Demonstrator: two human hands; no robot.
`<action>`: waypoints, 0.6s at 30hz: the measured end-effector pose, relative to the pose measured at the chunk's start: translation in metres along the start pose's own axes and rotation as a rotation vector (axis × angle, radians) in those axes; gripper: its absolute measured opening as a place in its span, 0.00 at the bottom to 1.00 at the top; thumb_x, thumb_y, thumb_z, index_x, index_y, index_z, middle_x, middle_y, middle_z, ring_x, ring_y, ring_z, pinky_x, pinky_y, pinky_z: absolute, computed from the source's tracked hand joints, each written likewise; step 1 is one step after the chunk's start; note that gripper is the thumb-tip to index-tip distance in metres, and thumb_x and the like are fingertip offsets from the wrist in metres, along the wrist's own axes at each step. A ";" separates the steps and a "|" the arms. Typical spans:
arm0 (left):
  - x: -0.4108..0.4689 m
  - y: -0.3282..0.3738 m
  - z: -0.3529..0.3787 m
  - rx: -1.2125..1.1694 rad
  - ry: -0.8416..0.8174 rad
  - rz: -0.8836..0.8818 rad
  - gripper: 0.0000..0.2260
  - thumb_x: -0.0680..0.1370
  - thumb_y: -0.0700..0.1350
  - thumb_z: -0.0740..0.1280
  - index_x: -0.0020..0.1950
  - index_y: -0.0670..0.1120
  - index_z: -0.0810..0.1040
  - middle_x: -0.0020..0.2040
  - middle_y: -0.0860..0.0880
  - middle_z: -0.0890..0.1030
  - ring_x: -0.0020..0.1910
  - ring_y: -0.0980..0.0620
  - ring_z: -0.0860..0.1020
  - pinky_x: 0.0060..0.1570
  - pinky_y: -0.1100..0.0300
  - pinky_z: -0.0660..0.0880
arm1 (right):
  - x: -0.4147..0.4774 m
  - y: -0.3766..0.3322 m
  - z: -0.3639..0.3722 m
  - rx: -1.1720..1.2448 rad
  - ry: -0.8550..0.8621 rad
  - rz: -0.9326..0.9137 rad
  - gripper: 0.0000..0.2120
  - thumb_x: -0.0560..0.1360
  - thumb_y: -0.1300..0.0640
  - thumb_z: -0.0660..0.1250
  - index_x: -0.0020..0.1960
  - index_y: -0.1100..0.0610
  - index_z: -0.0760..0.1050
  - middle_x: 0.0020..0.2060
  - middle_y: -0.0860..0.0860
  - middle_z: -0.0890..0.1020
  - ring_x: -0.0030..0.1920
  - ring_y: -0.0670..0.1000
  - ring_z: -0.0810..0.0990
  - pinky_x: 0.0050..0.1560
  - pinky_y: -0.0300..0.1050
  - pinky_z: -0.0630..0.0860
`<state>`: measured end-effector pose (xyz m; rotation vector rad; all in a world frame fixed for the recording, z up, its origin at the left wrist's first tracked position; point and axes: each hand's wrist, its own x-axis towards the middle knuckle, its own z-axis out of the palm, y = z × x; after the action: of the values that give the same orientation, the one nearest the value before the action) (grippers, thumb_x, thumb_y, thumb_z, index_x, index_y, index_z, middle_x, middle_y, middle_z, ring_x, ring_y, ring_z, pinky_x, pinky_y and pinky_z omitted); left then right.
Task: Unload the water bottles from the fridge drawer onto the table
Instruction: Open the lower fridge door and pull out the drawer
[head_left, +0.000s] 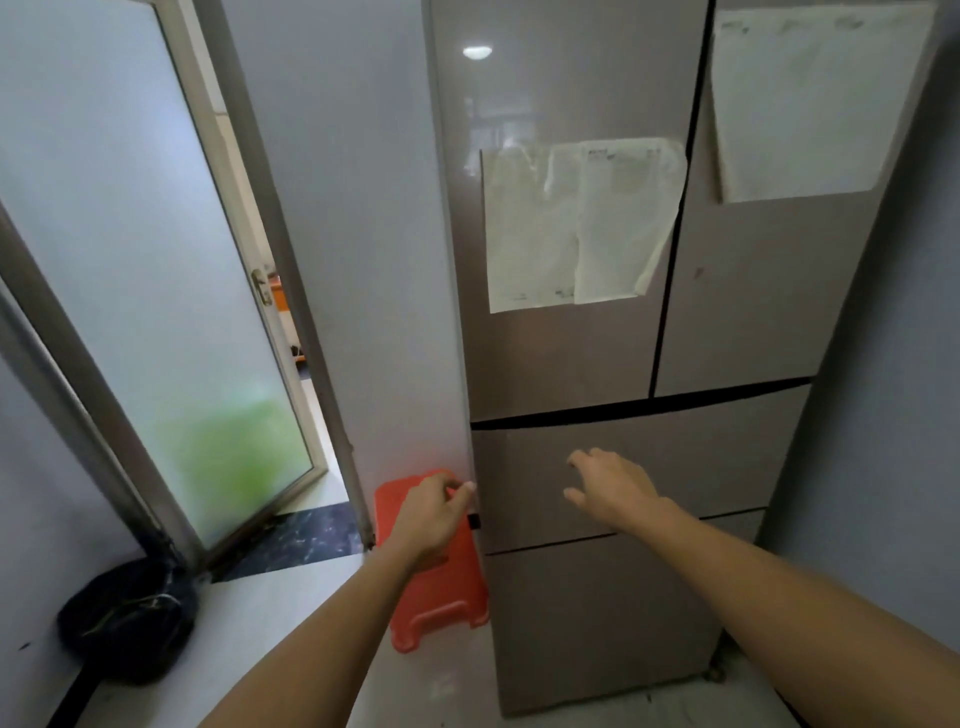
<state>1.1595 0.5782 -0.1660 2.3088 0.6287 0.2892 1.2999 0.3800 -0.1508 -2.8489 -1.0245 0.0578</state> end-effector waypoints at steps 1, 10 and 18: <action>0.016 0.001 0.003 -0.011 0.012 -0.003 0.16 0.80 0.54 0.60 0.56 0.44 0.78 0.50 0.43 0.82 0.50 0.43 0.80 0.55 0.48 0.77 | 0.013 0.001 0.004 -0.009 0.012 0.004 0.23 0.79 0.45 0.61 0.69 0.54 0.66 0.63 0.55 0.74 0.62 0.58 0.73 0.58 0.53 0.74; 0.137 0.006 0.037 -0.381 0.015 -0.059 0.23 0.81 0.59 0.51 0.61 0.42 0.73 0.59 0.45 0.76 0.61 0.45 0.74 0.58 0.55 0.67 | 0.116 0.019 0.031 0.041 0.044 0.062 0.26 0.81 0.45 0.58 0.74 0.55 0.60 0.69 0.53 0.66 0.69 0.56 0.66 0.61 0.52 0.73; 0.174 -0.024 0.063 -0.335 0.071 -0.015 0.39 0.71 0.76 0.42 0.57 0.46 0.72 0.52 0.44 0.80 0.54 0.43 0.78 0.59 0.43 0.73 | 0.145 0.028 0.060 0.075 0.126 0.131 0.20 0.80 0.44 0.59 0.63 0.57 0.70 0.58 0.52 0.73 0.63 0.53 0.69 0.50 0.50 0.74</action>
<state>1.3239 0.6461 -0.2238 1.9785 0.5838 0.4363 1.4250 0.4567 -0.2129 -2.8067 -0.7936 -0.0698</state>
